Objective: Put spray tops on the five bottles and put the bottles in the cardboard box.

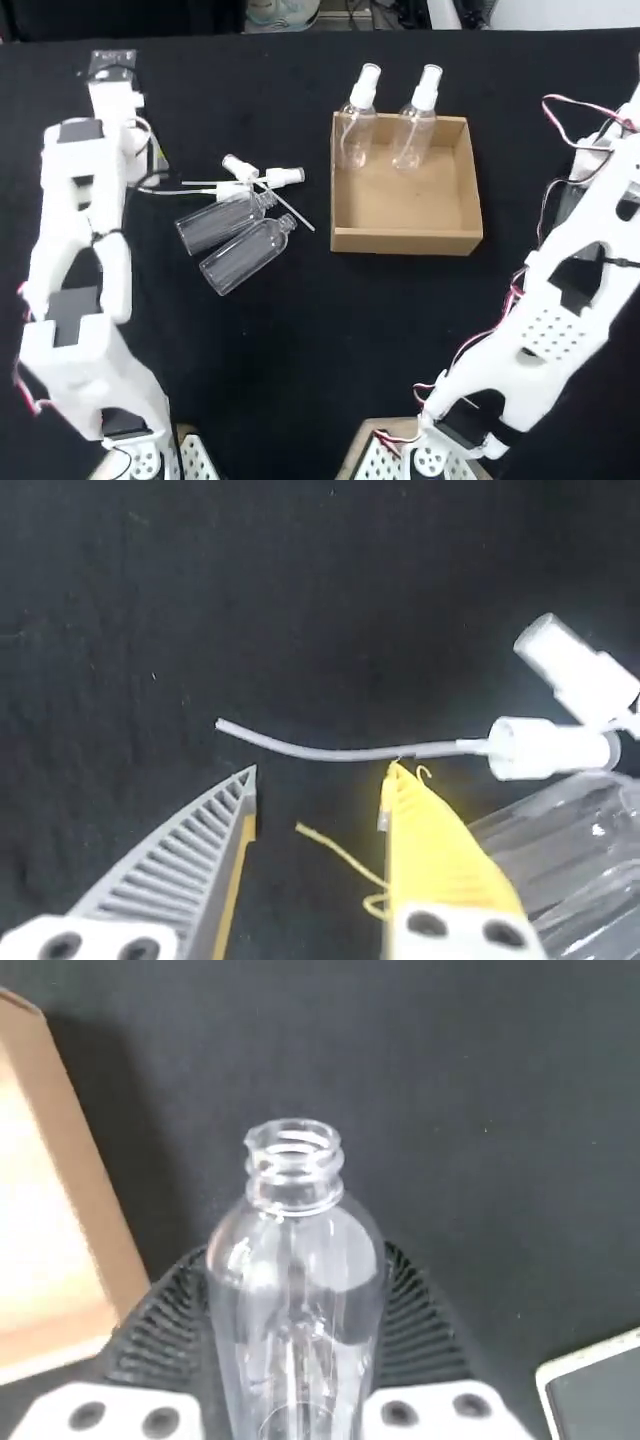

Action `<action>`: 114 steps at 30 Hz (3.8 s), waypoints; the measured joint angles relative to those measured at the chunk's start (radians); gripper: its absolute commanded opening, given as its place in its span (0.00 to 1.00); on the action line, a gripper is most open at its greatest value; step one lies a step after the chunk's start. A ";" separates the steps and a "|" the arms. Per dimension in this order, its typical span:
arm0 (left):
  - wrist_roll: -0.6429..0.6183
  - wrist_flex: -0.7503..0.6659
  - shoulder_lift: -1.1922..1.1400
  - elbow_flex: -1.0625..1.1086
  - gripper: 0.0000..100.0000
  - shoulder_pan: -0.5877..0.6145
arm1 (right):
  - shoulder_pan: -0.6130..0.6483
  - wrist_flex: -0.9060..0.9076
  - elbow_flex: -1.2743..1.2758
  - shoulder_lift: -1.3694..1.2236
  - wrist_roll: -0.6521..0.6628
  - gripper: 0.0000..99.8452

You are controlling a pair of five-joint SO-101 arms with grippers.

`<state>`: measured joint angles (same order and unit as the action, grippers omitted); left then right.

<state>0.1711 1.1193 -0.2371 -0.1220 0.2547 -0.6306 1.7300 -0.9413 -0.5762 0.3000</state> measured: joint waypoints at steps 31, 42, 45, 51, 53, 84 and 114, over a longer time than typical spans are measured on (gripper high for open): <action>0.308 0.500 -0.582 -0.895 0.20 -0.267 | 0.037 -0.529 1.138 0.750 -0.002 0.01; 0.407 0.535 -0.651 -0.895 0.20 -0.089 | 0.043 -0.532 1.142 0.750 -0.002 0.01; 0.416 0.535 -0.652 -0.895 0.20 -0.034 | 0.043 -0.532 1.162 0.750 -0.002 0.01; 0.431 0.535 -0.667 -0.895 0.20 0.066 | 0.048 -0.532 1.165 0.750 -0.002 0.01; 0.483 0.535 -0.690 -0.895 0.20 0.074 | 0.064 -0.532 1.165 0.750 0.000 0.01; 0.709 0.503 -0.755 -1.103 0.20 0.068 | 0.069 -0.532 1.165 0.750 -0.002 0.01; 0.872 0.594 -0.853 -1.237 0.20 0.011 | 0.069 -0.532 1.165 0.750 -0.002 0.01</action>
<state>1.0426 1.7131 -1.0902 -1.3587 0.2654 -0.5616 1.1976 0.2232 0.1741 0.2984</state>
